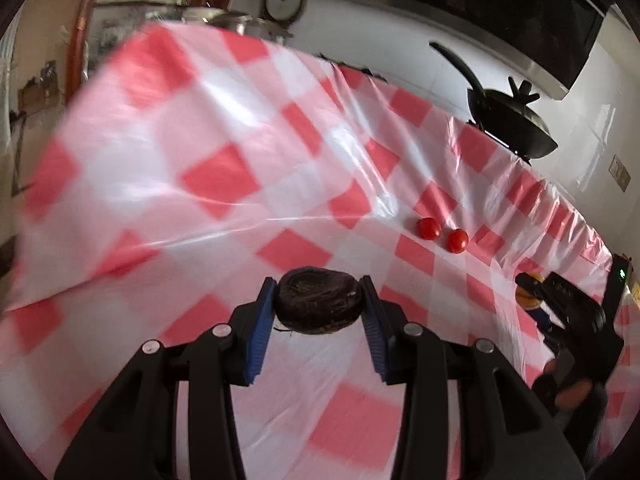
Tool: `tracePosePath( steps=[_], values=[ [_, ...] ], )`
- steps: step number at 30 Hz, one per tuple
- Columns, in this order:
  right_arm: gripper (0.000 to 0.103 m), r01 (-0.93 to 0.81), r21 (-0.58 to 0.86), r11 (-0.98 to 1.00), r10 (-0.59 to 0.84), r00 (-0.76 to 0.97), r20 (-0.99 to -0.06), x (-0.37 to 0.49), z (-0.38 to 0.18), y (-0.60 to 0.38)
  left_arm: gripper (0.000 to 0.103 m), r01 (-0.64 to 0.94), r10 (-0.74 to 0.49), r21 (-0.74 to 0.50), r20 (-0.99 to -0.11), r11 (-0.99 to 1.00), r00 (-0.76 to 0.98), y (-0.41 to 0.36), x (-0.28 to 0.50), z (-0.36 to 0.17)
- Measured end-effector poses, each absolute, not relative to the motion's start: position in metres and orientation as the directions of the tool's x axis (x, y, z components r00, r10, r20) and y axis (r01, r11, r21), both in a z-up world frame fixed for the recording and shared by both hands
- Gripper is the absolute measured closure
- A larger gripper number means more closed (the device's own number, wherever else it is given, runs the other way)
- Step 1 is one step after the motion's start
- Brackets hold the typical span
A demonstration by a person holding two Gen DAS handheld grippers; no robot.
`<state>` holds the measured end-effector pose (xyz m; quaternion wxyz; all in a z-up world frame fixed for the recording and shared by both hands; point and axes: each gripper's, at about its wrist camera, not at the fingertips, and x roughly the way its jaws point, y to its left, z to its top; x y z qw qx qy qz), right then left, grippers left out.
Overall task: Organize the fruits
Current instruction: 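Carry the held melon and brown fruit from the table over the white box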
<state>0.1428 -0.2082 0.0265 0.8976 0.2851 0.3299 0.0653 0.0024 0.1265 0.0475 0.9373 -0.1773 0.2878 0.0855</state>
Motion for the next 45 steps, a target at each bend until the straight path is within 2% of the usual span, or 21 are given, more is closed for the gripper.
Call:
tracePosePath(
  steps=[6, 13, 24, 31, 39, 45],
  values=[
    [0.060, 0.103, 0.570, 0.815, 0.331, 0.724, -0.605, 0.090, 0.027, -0.201, 0.061, -0.249, 0.072, -0.239, -0.571, 0.938, 0.818, 0.150, -0.069, 0.054],
    [0.060, -0.035, 0.557, 0.829, 0.449, 0.637, -0.627, 0.009, 0.032, -0.133, 0.061, -0.271, 0.108, -0.202, -0.579, 0.941, 0.808, 0.186, -0.140, 0.053],
    [0.060, -0.389, 0.437, 0.811, 0.585, 0.519, -0.623, -0.097, 0.053, 0.003, 0.061, -0.406, 0.230, -0.167, -0.607, 0.899, 0.761, 0.261, -0.244, 0.029],
    [0.060, -0.626, 0.316, 0.713, 0.647, 0.413, -0.641, -0.167, 0.057, 0.085, 0.061, -0.486, 0.278, -0.166, -0.646, 0.858, 0.711, 0.299, -0.288, 0.005],
    [0.060, -0.807, 0.177, 0.564, 0.646, 0.297, -0.704, -0.235, 0.035, 0.150, 0.061, -0.548, 0.272, -0.168, -0.727, 0.819, 0.630, 0.329, -0.330, -0.042],
    [0.060, -0.891, 0.077, 0.447, 0.572, 0.218, -0.791, -0.272, -0.008, 0.183, 0.061, -0.596, 0.267, -0.147, -0.792, 0.789, 0.549, 0.342, -0.353, -0.079]
  ],
)
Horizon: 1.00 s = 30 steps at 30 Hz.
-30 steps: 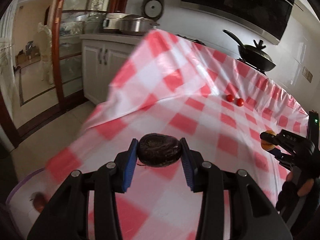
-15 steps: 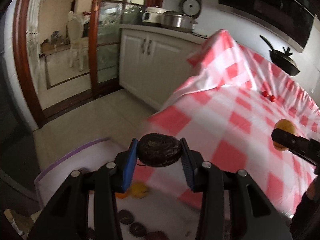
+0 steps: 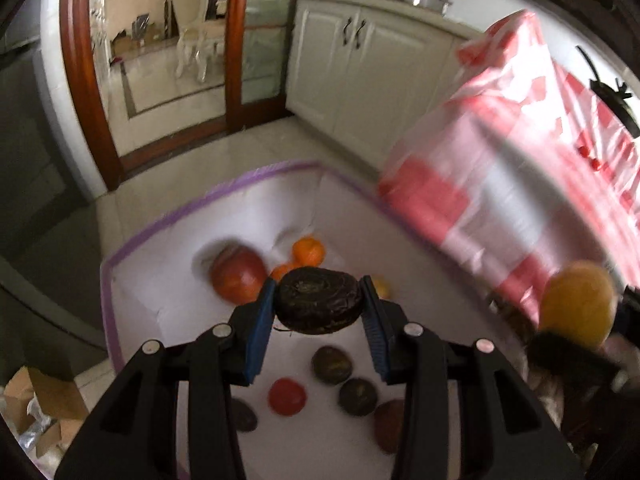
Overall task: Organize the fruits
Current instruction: 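Carry the held melon and brown fruit from the table over the white box, then open the left tool to drop the brown fruit while the right tool drops the melon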
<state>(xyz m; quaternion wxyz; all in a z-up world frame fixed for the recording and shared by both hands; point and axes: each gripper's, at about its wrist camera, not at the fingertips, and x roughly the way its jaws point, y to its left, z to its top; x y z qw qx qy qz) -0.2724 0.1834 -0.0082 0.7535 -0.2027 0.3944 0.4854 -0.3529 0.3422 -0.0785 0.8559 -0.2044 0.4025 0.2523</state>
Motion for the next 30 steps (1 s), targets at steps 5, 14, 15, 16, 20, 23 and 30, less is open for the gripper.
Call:
tracePosePath(
  steps=[5, 14, 15, 16, 20, 23, 30],
  values=[
    [0.060, -0.923, -0.025, 0.385, 0.438, 0.207, -0.875, -0.291, -0.055, 0.197, 0.061, -0.645, 0.256, -0.123, -0.849, 0.754, 0.461, 0.354, -0.362, -0.105],
    [0.060, -0.942, -0.026, 0.336, 0.294, 0.131, -0.947, -0.291, -0.107, 0.203, 0.061, -0.675, 0.224, -0.120, -0.889, 0.728, 0.400, 0.360, -0.365, -0.127],
    [0.060, -0.941, -0.021, 0.339, 0.286, 0.124, -0.950, -0.289, -0.110, 0.204, 0.061, -0.676, 0.214, -0.120, -0.896, 0.727, 0.390, 0.359, -0.364, -0.130],
    [0.060, -0.941, -0.022, 0.337, 0.280, 0.123, -0.952, -0.288, -0.113, 0.204, 0.061, -0.679, 0.201, -0.120, -0.905, 0.724, 0.374, 0.360, -0.362, -0.134],
    [0.059, -0.948, -0.038, 0.315, 0.263, 0.125, -0.957, -0.293, -0.117, 0.208, 0.061, -0.687, 0.161, -0.118, -0.931, 0.717, 0.328, 0.363, -0.358, -0.144],
    [0.059, -0.952, -0.050, 0.302, 0.243, 0.127, -0.962, -0.297, -0.123, 0.209, 0.061, -0.690, 0.152, -0.113, -0.938, 0.715, 0.311, 0.364, -0.357, -0.147],
    [0.058, -0.954, -0.059, 0.293, 0.225, 0.129, -0.966, -0.299, -0.130, 0.218, 0.038, -0.703, 0.132, -0.129, -0.943, 0.699, 0.304, 0.367, -0.356, -0.150]
  ],
)
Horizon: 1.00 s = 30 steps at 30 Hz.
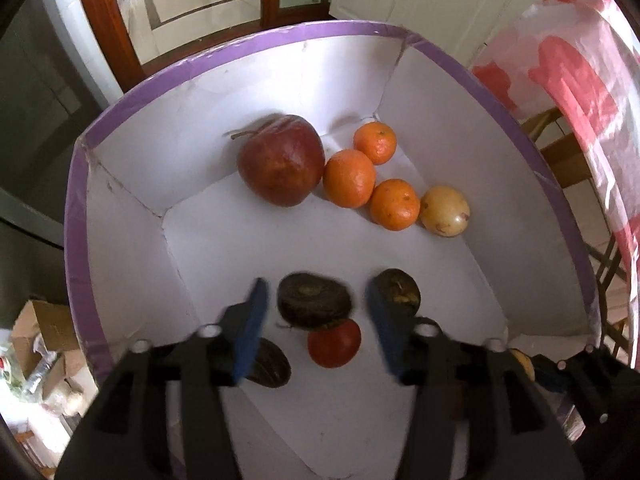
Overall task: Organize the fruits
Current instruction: 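Open the left tool to drop the brown fruit while the right tool drops the melon, then move both open tools back over the two red tomatoes on the table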
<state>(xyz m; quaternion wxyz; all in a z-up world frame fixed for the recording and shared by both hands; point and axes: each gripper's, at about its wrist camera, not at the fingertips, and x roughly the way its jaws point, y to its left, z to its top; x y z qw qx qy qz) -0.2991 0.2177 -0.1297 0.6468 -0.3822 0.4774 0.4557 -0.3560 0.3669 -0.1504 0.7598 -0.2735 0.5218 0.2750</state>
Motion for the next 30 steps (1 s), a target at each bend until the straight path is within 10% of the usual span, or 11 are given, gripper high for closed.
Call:
tracePosePath(
  steps=[15, 30],
  values=[
    [0.026, -0.970, -0.033, 0.243, 0.317, 0.112, -0.942, -0.313, -0.109, 0.207, 0.013, -0.692, 0.142, -0.283, -0.861, 0.664, 0.488, 0.368, -0.370, -0.129],
    [0.019, -0.923, -0.085, 0.375, 0.629, 0.321, -0.708, -0.289, 0.013, 0.158, 0.002, -0.577, 0.458, -0.269, -0.395, 0.771, 0.797, 0.342, -0.379, 0.041]
  ],
)
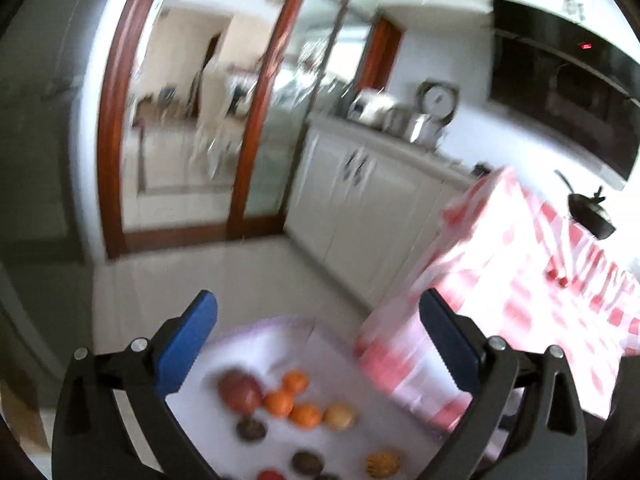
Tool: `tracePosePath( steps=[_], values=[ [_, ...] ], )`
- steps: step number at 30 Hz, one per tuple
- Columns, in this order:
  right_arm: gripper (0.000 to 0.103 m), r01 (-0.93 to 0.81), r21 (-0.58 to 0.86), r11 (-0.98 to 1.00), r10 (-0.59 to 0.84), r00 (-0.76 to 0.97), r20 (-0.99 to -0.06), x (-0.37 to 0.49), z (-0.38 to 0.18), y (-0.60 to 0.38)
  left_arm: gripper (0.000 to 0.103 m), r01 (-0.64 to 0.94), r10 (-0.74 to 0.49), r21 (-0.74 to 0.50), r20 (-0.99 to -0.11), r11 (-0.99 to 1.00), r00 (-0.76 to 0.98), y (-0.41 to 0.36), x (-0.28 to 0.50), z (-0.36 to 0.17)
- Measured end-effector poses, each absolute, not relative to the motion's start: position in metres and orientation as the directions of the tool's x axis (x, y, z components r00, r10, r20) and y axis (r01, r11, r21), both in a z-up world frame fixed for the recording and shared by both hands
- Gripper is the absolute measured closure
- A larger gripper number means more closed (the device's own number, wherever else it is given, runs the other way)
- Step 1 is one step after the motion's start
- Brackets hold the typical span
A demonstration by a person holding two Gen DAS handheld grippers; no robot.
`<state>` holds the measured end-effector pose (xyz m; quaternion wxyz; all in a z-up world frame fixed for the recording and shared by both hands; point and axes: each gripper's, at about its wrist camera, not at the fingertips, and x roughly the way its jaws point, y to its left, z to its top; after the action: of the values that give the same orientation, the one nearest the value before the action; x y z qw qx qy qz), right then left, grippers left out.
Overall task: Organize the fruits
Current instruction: 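Move both open tools back over the two red tomatoes on the table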
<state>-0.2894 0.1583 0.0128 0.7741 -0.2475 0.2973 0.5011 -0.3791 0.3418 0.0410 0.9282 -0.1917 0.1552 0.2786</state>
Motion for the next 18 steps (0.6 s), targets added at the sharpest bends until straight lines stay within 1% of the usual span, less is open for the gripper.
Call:
tracePosePath(
  steps=[2, 4, 7, 9, 11, 14, 18],
  values=[
    [0.019, -0.883, -0.023, 0.468, 0.675, 0.374, -0.636, -0.265, 0.046, 0.129, 0.002, -0.529, 0.434, -0.262, -0.343, 0.807, 0.833, 0.330, -0.362, 0.068],
    [0.017, -0.835, 0.032, 0.549, 0.694, 0.434, -0.574, -0.242, 0.071, 0.097, 0.002, -0.477, 0.394, -0.261, -0.315, 0.839, 0.864, 0.316, -0.342, 0.084],
    [0.016, -0.729, 0.146, 0.669, 0.686, 0.531, -0.497, -0.203, 0.093, 0.041, 0.002, -0.391, 0.309, -0.241, -0.315, 0.889, 0.897, 0.285, -0.302, 0.097],
    [0.016, -0.650, 0.207, 0.731, 0.657, 0.588, -0.473, -0.179, 0.097, 0.004, 0.002, -0.323, 0.232, -0.237, -0.344, 0.916, 0.910, 0.261, -0.268, 0.100],
    [0.016, -0.574, 0.230, 0.786, 0.606, 0.644, -0.467, -0.158, 0.097, -0.026, 0.002, -0.269, 0.169, -0.231, -0.374, 0.935, 0.912, 0.237, -0.235, 0.095],
    [0.016, -0.440, 0.269, 0.857, 0.515, 0.708, -0.483, -0.124, 0.091, -0.075, 0.002, -0.204, 0.090, -0.218, -0.444, 0.954, 0.892, 0.198, -0.177, 0.084],
    [0.016, -0.266, 0.297, 0.917, 0.390, 0.756, -0.525, -0.078, 0.083, -0.134, 0.002, -0.183, 0.028, -0.242, -0.530, 0.953, 0.847, 0.160, -0.089, 0.067]
  ],
)
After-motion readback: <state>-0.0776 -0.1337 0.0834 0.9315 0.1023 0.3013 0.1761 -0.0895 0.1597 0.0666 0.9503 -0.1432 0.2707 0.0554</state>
